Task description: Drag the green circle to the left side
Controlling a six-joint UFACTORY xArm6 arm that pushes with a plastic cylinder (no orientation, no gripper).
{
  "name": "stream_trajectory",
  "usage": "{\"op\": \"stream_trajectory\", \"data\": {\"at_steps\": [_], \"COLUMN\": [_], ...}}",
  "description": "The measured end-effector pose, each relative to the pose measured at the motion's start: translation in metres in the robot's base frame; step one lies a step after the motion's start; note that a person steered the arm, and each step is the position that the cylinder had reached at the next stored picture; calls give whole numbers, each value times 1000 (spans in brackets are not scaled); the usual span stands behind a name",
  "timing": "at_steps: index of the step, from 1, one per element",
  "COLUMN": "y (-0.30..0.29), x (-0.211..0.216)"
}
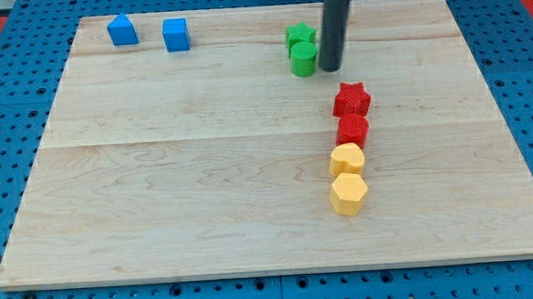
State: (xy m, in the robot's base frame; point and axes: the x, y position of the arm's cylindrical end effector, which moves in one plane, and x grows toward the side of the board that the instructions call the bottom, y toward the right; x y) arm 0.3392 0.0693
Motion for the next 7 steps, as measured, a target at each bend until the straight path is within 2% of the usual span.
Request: {"op": "stream_trajectory", "data": {"at_steps": [2, 3, 5, 6, 7], "y": [-65, -71, -40, -11, -18], "x": [-60, -68, -59, -69, -94]}}
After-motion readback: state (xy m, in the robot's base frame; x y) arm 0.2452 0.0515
